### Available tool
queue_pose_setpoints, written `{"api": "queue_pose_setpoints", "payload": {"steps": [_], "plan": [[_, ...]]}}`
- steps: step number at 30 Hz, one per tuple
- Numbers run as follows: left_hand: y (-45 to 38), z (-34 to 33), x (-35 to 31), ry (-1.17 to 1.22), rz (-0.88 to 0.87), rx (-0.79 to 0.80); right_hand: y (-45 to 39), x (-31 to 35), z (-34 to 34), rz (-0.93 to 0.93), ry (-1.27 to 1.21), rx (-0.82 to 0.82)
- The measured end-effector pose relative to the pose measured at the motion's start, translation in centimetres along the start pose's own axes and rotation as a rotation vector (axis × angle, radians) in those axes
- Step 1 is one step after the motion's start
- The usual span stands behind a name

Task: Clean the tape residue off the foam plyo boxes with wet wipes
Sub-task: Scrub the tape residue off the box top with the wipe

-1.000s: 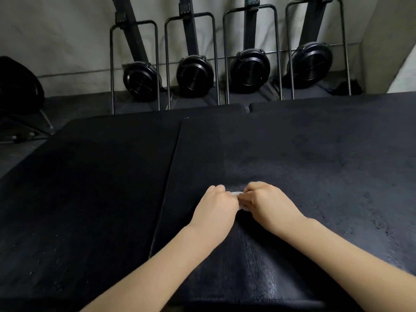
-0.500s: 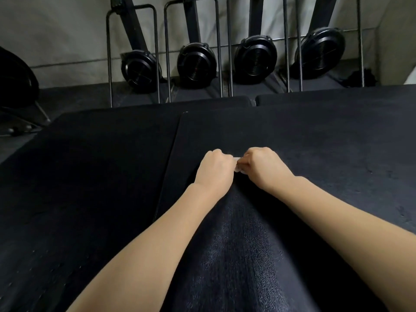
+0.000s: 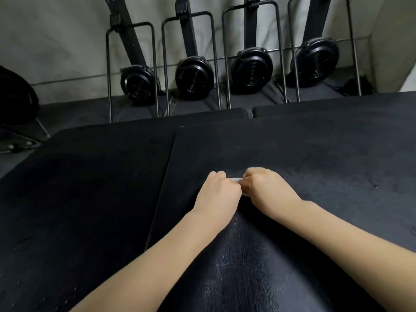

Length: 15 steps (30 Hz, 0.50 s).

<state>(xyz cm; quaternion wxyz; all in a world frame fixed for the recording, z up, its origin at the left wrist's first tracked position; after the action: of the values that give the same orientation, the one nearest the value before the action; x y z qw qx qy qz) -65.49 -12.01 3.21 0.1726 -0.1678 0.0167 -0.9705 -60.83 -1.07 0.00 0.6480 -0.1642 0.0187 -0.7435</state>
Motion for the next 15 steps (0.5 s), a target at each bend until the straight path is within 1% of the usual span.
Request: {"api": "queue_pose_setpoints", "payload": {"steps": [1, 2, 5, 9, 13, 15], "plan": [[-1.2, -0.7, 0.7, 0.024, 0.021, -0.03, -1.2, -0.6, 0.0, -0.019, 0.001, 0.002], [-2.5, -0.9, 1.6, 0.046, 0.069, -0.002, -2.5, -1.2, 0.0, -0.033, 0.002, 0.003], [-5.5, -1.2, 3.7, 0.046, 0.139, 0.009, -6.2, -2.7, -0.1, -0.085, -0.005, 0.004], [-6.5, -1.2, 4.8, 0.104, 0.227, 0.017, -8.1, -4.1, -0.8, -0.156, -0.01, 0.019], [-5.1, -1.2, 4.3, 0.209, 0.237, 0.055, -6.3, -3.4, -0.1, -0.159, -0.022, 0.034], [-3.9, -0.6, 3.7, 0.211, 0.18, 0.031, -4.4, -2.4, 0.5, -0.115, -0.051, 0.047]]}}
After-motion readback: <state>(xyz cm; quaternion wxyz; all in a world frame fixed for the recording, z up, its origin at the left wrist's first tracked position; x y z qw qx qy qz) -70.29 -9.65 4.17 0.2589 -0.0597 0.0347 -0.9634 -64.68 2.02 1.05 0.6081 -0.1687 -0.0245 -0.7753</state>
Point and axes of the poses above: each hand's wrist, its own y-axis away from the middle knuckle, its own z-axis out of the back of the hand, x = y × z, the point moved 4 cm from there along -y, towards the middle knuckle, and after that the axes turned 3 degrees about z, right-handed, at the moved point
